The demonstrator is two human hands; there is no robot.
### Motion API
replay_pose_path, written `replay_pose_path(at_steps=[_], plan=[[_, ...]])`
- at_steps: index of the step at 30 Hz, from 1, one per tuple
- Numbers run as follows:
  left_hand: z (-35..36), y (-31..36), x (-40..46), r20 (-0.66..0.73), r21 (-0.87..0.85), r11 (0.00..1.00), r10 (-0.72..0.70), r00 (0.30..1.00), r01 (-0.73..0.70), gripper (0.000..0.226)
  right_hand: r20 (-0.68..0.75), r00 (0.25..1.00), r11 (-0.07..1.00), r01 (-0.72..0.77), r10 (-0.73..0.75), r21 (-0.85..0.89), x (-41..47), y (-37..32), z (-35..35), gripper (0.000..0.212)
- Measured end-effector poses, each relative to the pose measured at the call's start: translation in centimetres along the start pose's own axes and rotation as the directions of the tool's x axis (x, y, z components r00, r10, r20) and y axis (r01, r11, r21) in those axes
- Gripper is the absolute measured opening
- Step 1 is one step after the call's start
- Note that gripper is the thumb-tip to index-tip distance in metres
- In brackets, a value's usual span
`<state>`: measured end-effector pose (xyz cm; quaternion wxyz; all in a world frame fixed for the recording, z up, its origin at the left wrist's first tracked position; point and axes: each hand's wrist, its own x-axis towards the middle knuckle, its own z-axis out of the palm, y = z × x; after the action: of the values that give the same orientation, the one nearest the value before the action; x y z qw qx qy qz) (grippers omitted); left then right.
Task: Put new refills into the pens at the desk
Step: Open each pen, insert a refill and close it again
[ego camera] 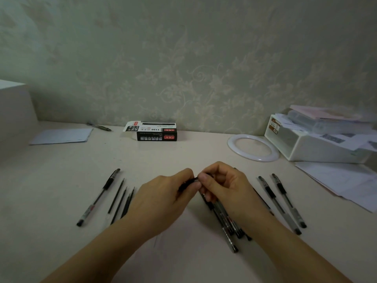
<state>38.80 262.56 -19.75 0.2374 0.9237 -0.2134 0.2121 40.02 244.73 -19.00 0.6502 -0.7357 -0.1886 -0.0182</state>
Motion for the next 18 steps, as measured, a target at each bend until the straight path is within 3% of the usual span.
replay_pose_path(at_steps=[5,8,11,14,18], plan=[[0.3,0.1,0.2,-0.064,0.081,0.994,-0.064,0.996,0.069,0.05,-0.051,0.998,0.999,0.037,-0.036,0.021,-0.1,0.2,0.2,0.009],[-0.1,-0.8,0.5,-0.11,0.063,0.983,-0.167,0.98,0.174,0.064,-0.171,0.981,0.994,0.096,-0.088,0.043,0.1,0.0,-0.2,0.007],[-1.0,-1.7,0.9,-0.166,0.021,0.976,-0.212,0.963,0.218,0.056,-0.222,0.967,0.991,0.134,-0.127,0.02,0.3,-0.4,-1.2,0.007],[-1.0,-2.1,1.0,-0.134,0.016,0.974,-0.221,0.966,0.226,0.038,-0.158,0.971,0.949,0.13,-0.181,-0.286,0.1,0.0,-1.6,0.01],[-0.2,-1.9,0.7,-0.036,-0.037,0.984,-0.174,0.984,0.172,0.016,0.051,0.98,0.732,0.177,-0.191,-0.658,-0.3,1.1,-0.9,0.01]])
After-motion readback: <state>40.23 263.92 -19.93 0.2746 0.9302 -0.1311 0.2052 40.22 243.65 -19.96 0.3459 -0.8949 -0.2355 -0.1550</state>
